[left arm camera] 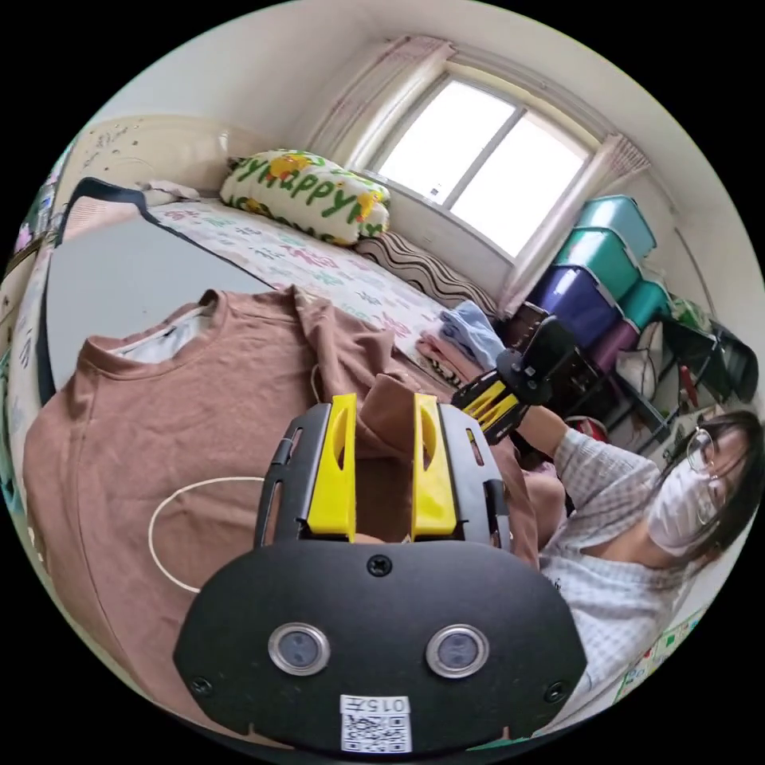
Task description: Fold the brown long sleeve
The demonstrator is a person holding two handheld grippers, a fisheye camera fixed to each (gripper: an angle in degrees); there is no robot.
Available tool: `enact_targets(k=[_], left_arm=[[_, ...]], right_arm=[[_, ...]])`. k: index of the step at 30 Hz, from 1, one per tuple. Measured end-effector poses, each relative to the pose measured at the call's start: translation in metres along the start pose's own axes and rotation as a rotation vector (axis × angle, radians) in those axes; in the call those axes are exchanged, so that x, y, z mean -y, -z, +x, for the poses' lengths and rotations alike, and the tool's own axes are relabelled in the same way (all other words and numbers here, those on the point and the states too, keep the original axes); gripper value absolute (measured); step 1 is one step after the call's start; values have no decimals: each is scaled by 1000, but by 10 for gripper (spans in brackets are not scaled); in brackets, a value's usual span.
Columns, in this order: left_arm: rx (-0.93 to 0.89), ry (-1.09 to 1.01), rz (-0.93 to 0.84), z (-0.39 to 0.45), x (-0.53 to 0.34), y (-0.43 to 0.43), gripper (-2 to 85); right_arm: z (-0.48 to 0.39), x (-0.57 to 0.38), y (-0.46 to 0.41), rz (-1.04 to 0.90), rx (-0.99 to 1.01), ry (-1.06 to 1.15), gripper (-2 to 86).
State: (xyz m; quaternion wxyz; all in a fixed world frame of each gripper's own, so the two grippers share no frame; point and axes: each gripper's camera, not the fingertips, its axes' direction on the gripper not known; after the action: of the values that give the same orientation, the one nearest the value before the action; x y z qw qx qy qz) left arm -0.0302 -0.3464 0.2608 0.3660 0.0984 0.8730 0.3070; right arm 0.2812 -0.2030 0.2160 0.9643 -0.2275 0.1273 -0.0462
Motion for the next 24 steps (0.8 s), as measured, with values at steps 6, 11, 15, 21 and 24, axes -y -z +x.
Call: enact_targets(k=[6, 11, 15, 21, 24], left_arm=[[74, -181, -296, 26, 8, -46, 116], [112, -258, -390, 35, 12, -68, 76], [-16, -256, -297, 25, 13, -39, 22], [9, -329, -245, 27, -1, 17, 11], [32, -395, -366, 34, -15, 19, 11]], right_arm=[[-37, -40, 4, 71, -69, -60, 48], [-53, -44, -1, 68, -77, -59, 53], [-79, -36, -21, -18, -208, -9, 39], [-104, -40, -12, 17, -161, 85, -8], [-112, -44, -1, 13, -57, 131, -9]])
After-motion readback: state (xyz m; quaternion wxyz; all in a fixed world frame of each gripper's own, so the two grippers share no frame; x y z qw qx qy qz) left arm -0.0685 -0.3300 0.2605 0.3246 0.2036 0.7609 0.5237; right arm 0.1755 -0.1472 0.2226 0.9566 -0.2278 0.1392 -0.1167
